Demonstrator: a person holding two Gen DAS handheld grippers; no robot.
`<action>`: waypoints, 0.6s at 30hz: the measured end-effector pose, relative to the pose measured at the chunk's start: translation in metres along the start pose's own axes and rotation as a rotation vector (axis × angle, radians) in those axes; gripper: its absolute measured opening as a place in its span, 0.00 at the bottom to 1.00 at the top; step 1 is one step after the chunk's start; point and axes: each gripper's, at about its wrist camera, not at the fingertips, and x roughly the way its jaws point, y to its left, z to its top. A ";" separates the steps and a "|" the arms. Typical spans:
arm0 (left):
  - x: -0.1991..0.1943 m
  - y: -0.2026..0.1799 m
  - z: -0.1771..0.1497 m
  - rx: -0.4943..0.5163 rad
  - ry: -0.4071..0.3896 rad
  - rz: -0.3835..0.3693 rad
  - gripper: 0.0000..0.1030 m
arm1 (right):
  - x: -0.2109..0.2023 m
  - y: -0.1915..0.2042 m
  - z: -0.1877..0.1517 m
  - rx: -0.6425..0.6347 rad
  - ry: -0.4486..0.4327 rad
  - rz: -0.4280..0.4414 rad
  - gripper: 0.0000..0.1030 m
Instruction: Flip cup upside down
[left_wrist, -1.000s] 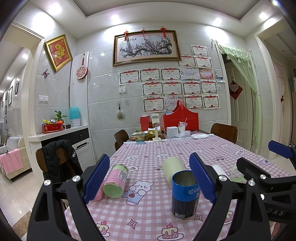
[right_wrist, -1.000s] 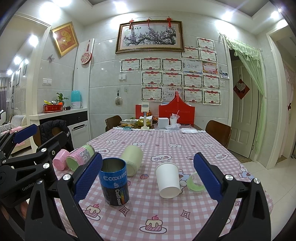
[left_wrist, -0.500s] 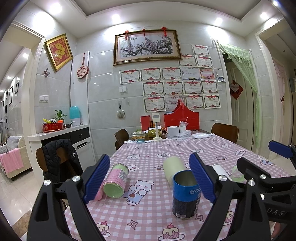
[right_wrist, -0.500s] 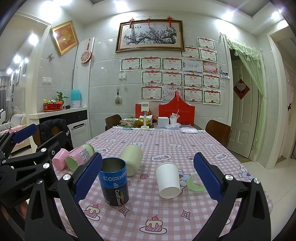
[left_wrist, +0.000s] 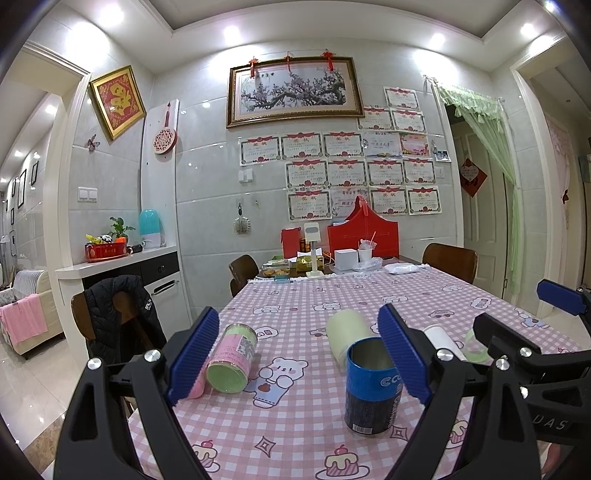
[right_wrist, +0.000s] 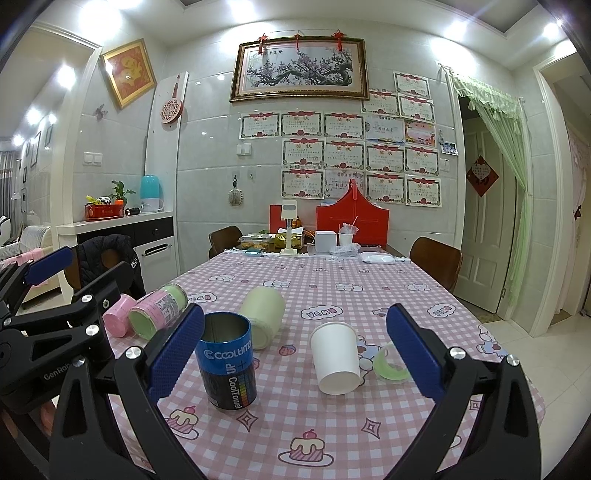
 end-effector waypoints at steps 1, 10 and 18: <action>0.000 -0.001 0.001 0.000 0.000 0.000 0.84 | 0.000 0.000 -0.001 0.000 0.000 -0.001 0.92; 0.000 0.002 -0.002 0.000 0.001 0.000 0.84 | 0.001 -0.001 0.000 0.000 0.001 -0.001 0.92; 0.005 0.001 -0.005 0.009 0.013 0.001 0.84 | 0.005 -0.002 -0.005 -0.007 0.014 -0.011 0.92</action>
